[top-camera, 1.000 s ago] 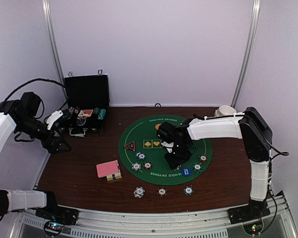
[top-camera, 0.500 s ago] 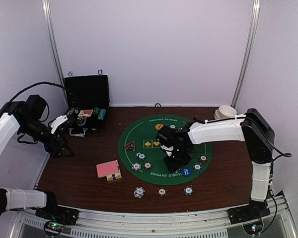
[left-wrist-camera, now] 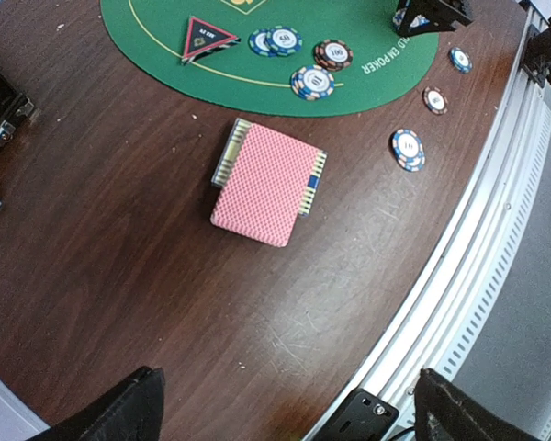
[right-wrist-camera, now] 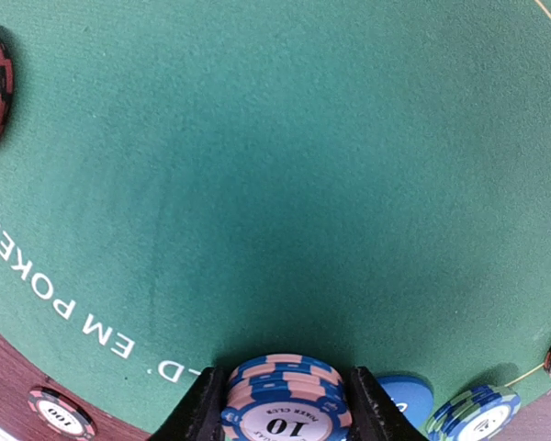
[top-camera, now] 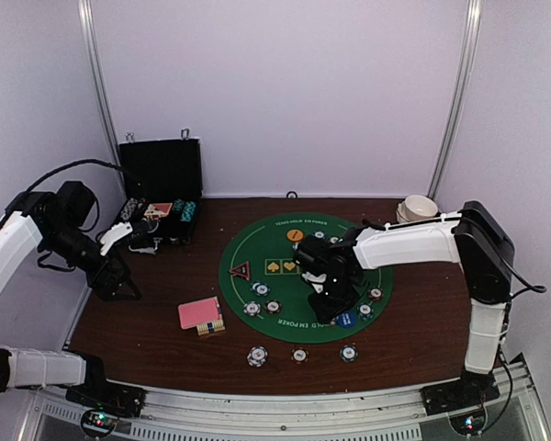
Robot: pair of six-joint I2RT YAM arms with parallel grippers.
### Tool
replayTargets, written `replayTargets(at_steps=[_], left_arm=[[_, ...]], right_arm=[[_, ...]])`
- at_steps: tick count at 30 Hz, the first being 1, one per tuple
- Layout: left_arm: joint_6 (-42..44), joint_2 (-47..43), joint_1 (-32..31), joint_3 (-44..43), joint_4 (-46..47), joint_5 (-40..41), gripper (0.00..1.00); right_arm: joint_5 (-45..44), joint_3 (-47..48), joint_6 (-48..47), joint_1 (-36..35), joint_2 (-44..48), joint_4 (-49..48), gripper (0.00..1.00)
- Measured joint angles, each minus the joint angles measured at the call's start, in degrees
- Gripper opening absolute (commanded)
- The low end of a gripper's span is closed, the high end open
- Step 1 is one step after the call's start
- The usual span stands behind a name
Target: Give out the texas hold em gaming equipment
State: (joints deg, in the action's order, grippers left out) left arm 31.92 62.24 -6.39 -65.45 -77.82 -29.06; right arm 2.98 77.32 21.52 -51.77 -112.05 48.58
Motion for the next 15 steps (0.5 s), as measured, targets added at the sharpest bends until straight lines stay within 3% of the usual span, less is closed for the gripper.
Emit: replayTargets(at_steps=[6,11,15], left_arm=[[-0.4,1.5,-3.1,1.4,1.2,1.9,0.97],[-0.4,6.0,-6.2,2.3,4.0,4.5,0.98],[-0.3,10.7,-8.7,2.6,7.2,6.3,0.97]], right_arm=[[0.1,0.0,0.7,0.0,1.1,1.6,0.74],[0.0,2.4,1.1,0.0,2.6,3.3,0.95],[-0.2,4.8,2.1,0.0,5.0,3.6,1.0]])
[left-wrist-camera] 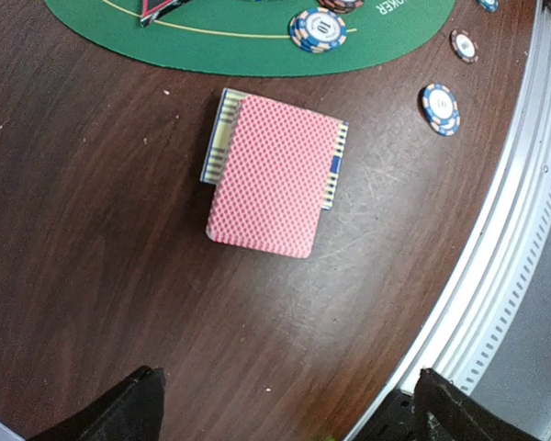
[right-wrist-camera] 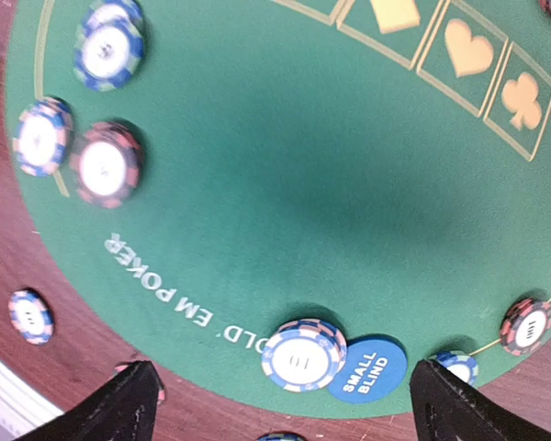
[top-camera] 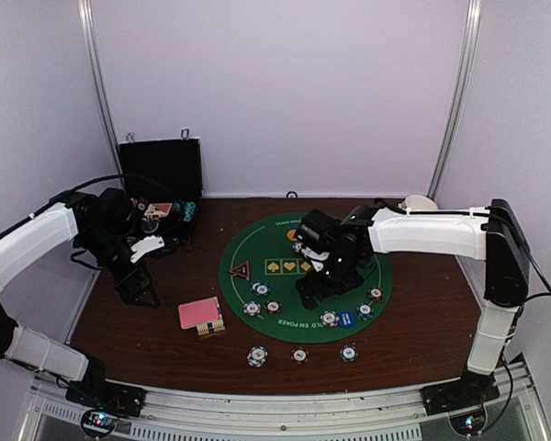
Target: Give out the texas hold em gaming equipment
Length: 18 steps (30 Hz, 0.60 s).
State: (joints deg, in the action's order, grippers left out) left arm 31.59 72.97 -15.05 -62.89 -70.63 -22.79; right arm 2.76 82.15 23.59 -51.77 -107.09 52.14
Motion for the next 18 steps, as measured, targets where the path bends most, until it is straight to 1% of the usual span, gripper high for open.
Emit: replayTargets(at_steps=[8,18], left_arm=[[1.1,9.0,-6.0,0.3,6.6,2.5,0.97],[5.4,14.0,-9.1,2.1,13.0,3.2,0.98]], right_arm=[[0.7,3.0,3.0,0.1,4.7,-1.2,1.0],[2.0,2.3,7.3,0.7,6.8,-6.5,1.0]])
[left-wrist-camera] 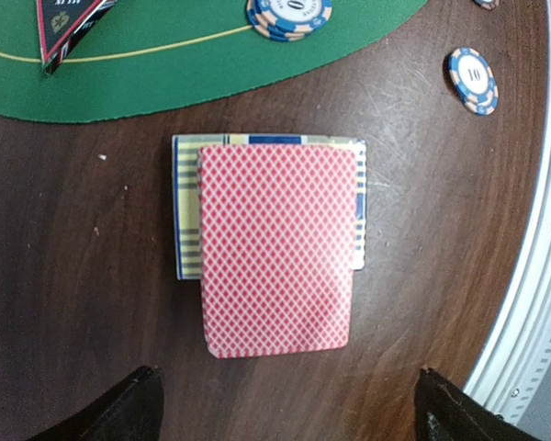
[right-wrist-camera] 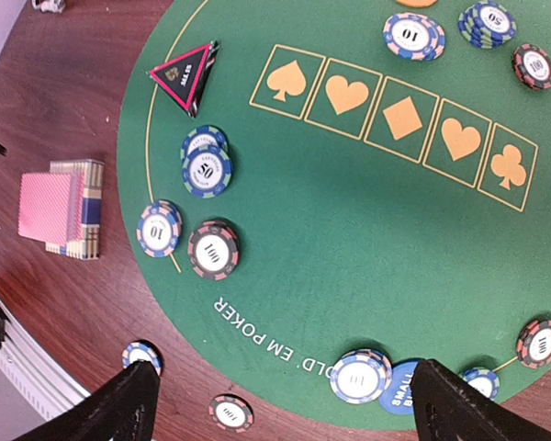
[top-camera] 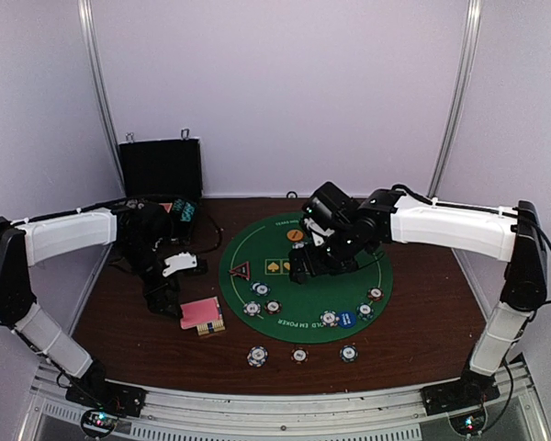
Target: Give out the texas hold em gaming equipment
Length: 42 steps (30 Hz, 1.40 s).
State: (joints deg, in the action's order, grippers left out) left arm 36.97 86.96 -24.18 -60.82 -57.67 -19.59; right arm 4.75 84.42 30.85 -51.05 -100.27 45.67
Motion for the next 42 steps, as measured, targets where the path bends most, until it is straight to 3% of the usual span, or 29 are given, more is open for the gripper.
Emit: replayTargets(at_steps=[15,42], left_arm=[[0.2,3.5,-5.5,1.3,7.3,8.0,0.98],[-1.6,5.2,-8.2,3.1,8.7,11.0,0.98]], right_arm=[[0.3,-3.3,2.0,0.1,2.9,-2.1,1.0],[0.5,-4.0,2.1,0.1,3.5,-2.2,1.0]])
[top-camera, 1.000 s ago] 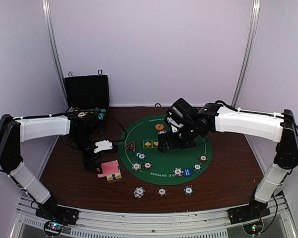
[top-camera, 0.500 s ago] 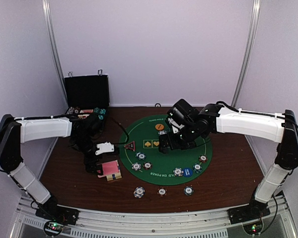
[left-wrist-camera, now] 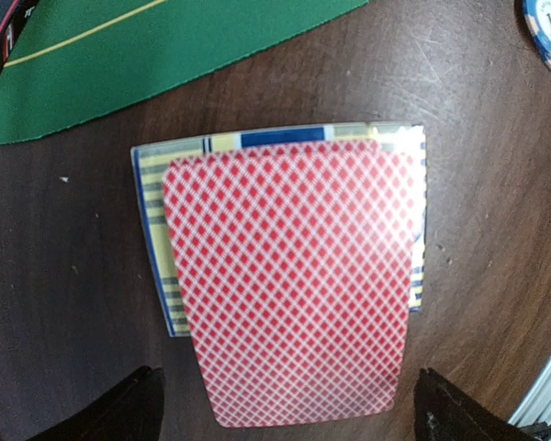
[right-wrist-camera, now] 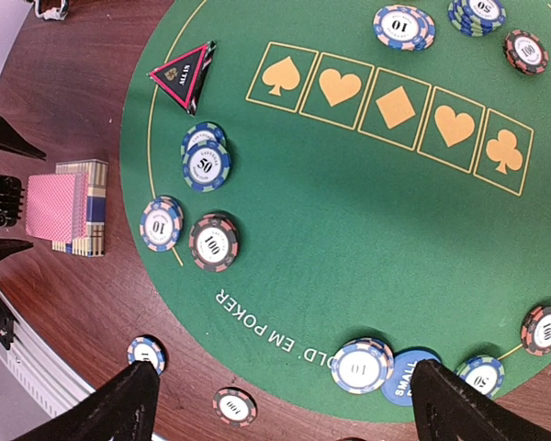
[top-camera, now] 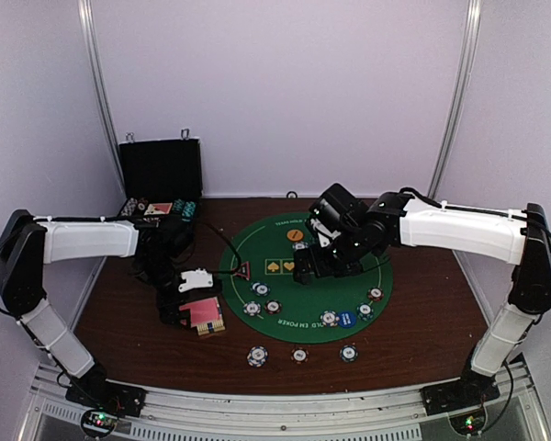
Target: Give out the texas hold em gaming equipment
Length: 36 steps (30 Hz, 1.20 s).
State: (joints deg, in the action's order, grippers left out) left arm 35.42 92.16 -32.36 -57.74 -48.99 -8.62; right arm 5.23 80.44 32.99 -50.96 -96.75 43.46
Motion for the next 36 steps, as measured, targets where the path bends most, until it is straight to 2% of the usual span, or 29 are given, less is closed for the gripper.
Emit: replayTargets(at_steps=[36], left_arm=[[-0.9,3.7,-0.7,4.0,8.5,3.5,0.97]], right_arm=[[0.8,-1.2,0.1,0.0,0.9,-0.1,1.0]])
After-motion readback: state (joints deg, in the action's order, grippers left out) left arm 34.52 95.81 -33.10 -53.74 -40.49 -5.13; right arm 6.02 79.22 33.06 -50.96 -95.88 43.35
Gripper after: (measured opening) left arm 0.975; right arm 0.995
